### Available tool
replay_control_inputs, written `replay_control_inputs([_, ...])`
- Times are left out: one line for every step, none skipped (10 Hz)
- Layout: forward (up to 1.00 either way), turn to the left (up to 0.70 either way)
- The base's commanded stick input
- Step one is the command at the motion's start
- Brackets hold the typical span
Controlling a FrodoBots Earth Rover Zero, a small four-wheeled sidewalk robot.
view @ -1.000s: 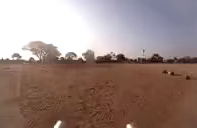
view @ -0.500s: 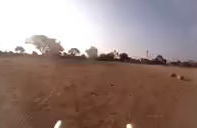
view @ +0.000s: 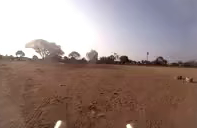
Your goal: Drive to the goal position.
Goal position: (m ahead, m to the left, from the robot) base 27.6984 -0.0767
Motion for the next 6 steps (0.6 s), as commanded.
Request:
replay_control_inputs([1.00,0.00])
replay_control_inputs([1.00,0.00])
replay_control_inputs([1.00,0.00])
replay_control_inputs([1.00,0.00])
replay_control_inputs([1.00,0.00])
replay_control_inputs([1.00,0.00])
